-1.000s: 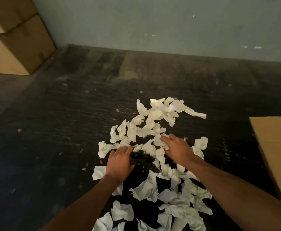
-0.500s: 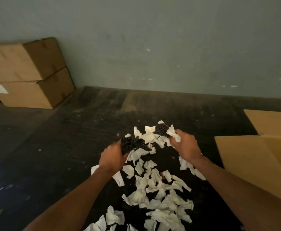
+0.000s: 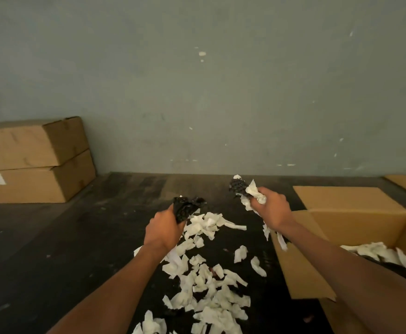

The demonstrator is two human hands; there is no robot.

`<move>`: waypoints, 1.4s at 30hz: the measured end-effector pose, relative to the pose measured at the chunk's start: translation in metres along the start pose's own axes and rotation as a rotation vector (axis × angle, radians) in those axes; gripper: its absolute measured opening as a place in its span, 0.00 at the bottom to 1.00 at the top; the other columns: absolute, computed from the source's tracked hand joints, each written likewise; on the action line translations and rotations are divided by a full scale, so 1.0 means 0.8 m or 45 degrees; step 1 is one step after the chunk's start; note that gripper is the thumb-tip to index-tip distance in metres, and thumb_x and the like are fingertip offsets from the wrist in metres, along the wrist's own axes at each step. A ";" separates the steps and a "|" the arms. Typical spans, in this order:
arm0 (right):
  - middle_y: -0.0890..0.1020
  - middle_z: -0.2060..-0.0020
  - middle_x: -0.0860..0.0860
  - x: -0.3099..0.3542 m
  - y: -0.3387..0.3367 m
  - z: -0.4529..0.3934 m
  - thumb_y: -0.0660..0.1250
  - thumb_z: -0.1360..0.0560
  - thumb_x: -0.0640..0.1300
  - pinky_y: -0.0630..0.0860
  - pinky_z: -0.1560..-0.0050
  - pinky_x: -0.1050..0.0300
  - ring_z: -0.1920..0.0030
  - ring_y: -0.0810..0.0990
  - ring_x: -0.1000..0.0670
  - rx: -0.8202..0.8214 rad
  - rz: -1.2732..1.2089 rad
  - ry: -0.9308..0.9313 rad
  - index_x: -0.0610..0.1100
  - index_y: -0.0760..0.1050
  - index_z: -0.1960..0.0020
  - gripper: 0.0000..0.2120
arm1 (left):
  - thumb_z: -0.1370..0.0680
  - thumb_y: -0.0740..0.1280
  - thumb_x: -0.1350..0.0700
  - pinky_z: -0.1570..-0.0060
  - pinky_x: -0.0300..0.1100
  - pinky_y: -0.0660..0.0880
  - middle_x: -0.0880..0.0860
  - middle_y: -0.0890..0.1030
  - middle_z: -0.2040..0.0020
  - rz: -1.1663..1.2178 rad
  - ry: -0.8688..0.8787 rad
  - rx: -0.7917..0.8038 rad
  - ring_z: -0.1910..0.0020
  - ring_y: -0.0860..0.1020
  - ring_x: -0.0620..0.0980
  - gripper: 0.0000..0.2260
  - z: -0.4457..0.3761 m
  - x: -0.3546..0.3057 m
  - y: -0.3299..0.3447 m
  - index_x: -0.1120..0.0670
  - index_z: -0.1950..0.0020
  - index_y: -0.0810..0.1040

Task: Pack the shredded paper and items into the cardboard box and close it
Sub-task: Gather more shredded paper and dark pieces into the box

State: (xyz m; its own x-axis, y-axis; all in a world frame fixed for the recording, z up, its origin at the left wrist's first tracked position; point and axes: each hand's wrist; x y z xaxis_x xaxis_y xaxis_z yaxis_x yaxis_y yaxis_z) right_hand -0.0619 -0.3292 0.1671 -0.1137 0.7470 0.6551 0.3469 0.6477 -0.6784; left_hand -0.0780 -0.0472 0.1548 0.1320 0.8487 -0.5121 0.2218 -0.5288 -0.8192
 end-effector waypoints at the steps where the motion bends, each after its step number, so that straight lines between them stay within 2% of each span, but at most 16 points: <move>1: 0.83 0.57 0.48 0.000 -0.013 0.008 0.65 0.23 0.50 0.76 0.57 0.52 0.57 0.80 0.47 -0.011 0.021 -0.005 0.48 0.78 0.42 0.12 | 0.21 0.63 0.45 0.54 0.54 0.81 0.51 0.80 0.59 0.007 0.019 -0.004 0.60 0.81 0.52 0.10 0.007 -0.009 -0.003 0.50 0.46 0.74; 4: 0.84 0.56 0.48 -0.008 -0.054 0.033 0.65 0.23 0.49 0.70 0.58 0.56 0.55 0.81 0.45 -0.072 0.094 -0.030 0.48 0.78 0.42 0.12 | 0.20 0.64 0.47 0.55 0.52 0.81 0.50 0.79 0.59 0.043 0.063 -0.014 0.61 0.80 0.50 0.09 0.023 -0.033 -0.006 0.51 0.45 0.74; 8: 0.85 0.52 0.44 -0.032 -0.112 0.064 0.66 0.24 0.48 0.70 0.55 0.55 0.51 0.81 0.42 -0.154 0.169 -0.015 0.45 0.79 0.42 0.13 | 0.20 0.64 0.46 0.54 0.52 0.81 0.51 0.79 0.60 0.079 0.116 -0.004 0.61 0.80 0.51 0.11 0.038 -0.075 0.001 0.52 0.44 0.75; 11: 0.85 0.50 0.44 -0.058 -0.156 0.076 0.66 0.24 0.48 0.69 0.55 0.56 0.50 0.81 0.41 -0.171 0.188 0.069 0.45 0.78 0.39 0.15 | 0.20 0.64 0.46 0.55 0.49 0.79 0.51 0.78 0.60 0.092 0.135 -0.016 0.61 0.79 0.51 0.11 0.040 -0.114 0.012 0.53 0.44 0.75; 15: 0.83 0.46 0.43 -0.096 -0.209 0.085 0.65 0.22 0.49 0.71 0.50 0.52 0.46 0.80 0.41 -0.191 0.254 0.118 0.43 0.75 0.35 0.18 | 0.20 0.64 0.47 0.53 0.51 0.80 0.51 0.79 0.59 0.145 0.206 0.002 0.59 0.79 0.51 0.11 0.035 -0.173 0.040 0.53 0.46 0.75; 20: 0.83 0.46 0.46 -0.169 -0.259 0.071 0.65 0.22 0.49 0.75 0.50 0.53 0.48 0.80 0.44 -0.155 0.290 0.133 0.46 0.75 0.35 0.17 | 0.21 0.64 0.46 0.50 0.53 0.80 0.56 0.82 0.54 0.247 0.215 0.010 0.55 0.81 0.57 0.13 0.019 -0.275 0.097 0.54 0.45 0.77; 26: 0.83 0.47 0.47 -0.283 -0.285 0.039 0.65 0.23 0.50 0.79 0.50 0.50 0.51 0.81 0.47 0.080 0.364 0.145 0.48 0.74 0.35 0.17 | 0.21 0.65 0.46 0.57 0.45 0.78 0.48 0.79 0.60 0.448 0.134 0.098 0.61 0.78 0.47 0.12 0.011 -0.403 0.214 0.55 0.46 0.78; 30: 0.80 0.40 0.45 -0.351 -0.292 0.012 0.65 0.24 0.53 0.75 0.44 0.48 0.41 0.78 0.43 0.239 0.403 0.119 0.49 0.72 0.33 0.21 | 0.20 0.63 0.46 0.57 0.45 0.78 0.54 0.81 0.55 0.362 0.095 0.212 0.57 0.80 0.53 0.13 0.011 -0.450 0.291 0.54 0.45 0.77; 33: 0.77 0.35 0.47 -0.382 -0.285 -0.006 0.66 0.27 0.59 0.73 0.40 0.48 0.36 0.75 0.43 0.440 0.435 0.122 0.50 0.71 0.31 0.27 | 0.20 0.63 0.45 0.55 0.43 0.74 0.57 0.81 0.46 0.316 0.089 0.455 0.52 0.79 0.54 0.14 0.011 -0.457 0.331 0.53 0.42 0.75; 34: 0.76 0.34 0.48 -0.392 -0.282 -0.011 0.66 0.30 0.65 0.73 0.38 0.48 0.34 0.74 0.43 0.526 0.389 0.137 0.51 0.71 0.31 0.32 | 0.22 0.65 0.43 0.51 0.44 0.75 0.58 0.80 0.41 0.297 0.096 0.562 0.47 0.79 0.55 0.18 0.011 -0.456 0.343 0.52 0.38 0.73; 35: 0.75 0.33 0.47 -0.402 -0.282 -0.016 0.68 0.35 0.70 0.72 0.35 0.47 0.33 0.73 0.43 0.596 0.319 0.140 0.51 0.72 0.32 0.37 | 0.26 0.68 0.39 0.44 0.47 0.75 0.57 0.76 0.34 0.257 0.098 0.657 0.40 0.76 0.56 0.27 0.012 -0.454 0.352 0.51 0.32 0.69; 36: 0.74 0.32 0.45 -0.424 -0.278 -0.022 0.73 0.39 0.69 0.69 0.32 0.46 0.32 0.72 0.42 0.636 0.285 0.135 0.49 0.72 0.33 0.41 | 0.30 0.70 0.35 0.36 0.52 0.72 0.57 0.70 0.28 0.179 0.088 0.735 0.32 0.71 0.58 0.38 0.012 -0.454 0.359 0.49 0.26 0.63; 37: 0.71 0.30 0.43 -0.438 -0.277 -0.028 0.77 0.38 0.62 0.66 0.29 0.48 0.30 0.69 0.41 0.697 0.293 0.132 0.46 0.71 0.31 0.41 | 0.34 0.72 0.32 0.31 0.56 0.67 0.58 0.63 0.24 0.086 0.074 0.802 0.28 0.65 0.61 0.47 0.011 -0.454 0.363 0.47 0.22 0.55; 39: 0.69 0.30 0.43 -0.447 -0.276 -0.036 0.75 0.30 0.48 0.65 0.31 0.52 0.29 0.67 0.41 0.778 0.241 0.219 0.45 0.67 0.28 0.33 | 0.37 0.74 0.31 0.27 0.61 0.59 0.58 0.52 0.21 -0.038 0.088 0.920 0.23 0.54 0.65 0.56 0.010 -0.457 0.368 0.45 0.20 0.44; 40: 0.70 0.30 0.45 -0.454 -0.275 -0.040 0.72 0.27 0.49 0.67 0.33 0.54 0.30 0.69 0.42 0.745 0.241 0.188 0.48 0.67 0.28 0.30 | 0.37 0.75 0.33 0.26 0.62 0.56 0.57 0.48 0.20 -0.065 0.101 0.967 0.22 0.50 0.65 0.58 0.011 -0.457 0.370 0.45 0.20 0.41; 42: 0.70 0.29 0.49 -0.457 -0.283 -0.042 0.68 0.26 0.58 0.67 0.35 0.55 0.30 0.69 0.45 0.773 0.216 0.193 0.51 0.67 0.28 0.29 | 0.37 0.77 0.34 0.25 0.63 0.52 0.55 0.41 0.19 -0.128 0.119 1.019 0.22 0.43 0.64 0.60 0.014 -0.462 0.369 0.42 0.21 0.37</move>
State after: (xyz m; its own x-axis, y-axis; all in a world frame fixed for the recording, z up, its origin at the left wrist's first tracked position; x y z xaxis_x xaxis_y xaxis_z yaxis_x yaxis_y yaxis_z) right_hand -0.0680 -0.7540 0.0925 0.0445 0.8456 0.5319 -0.2451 0.5254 -0.8148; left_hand -0.0722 -0.5173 0.0995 0.2366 0.8705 -0.4316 -0.5165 -0.2635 -0.8147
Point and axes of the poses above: each hand's wrist, its own z-axis away from the middle knuckle, its own y-axis out of the palm, x = y × z
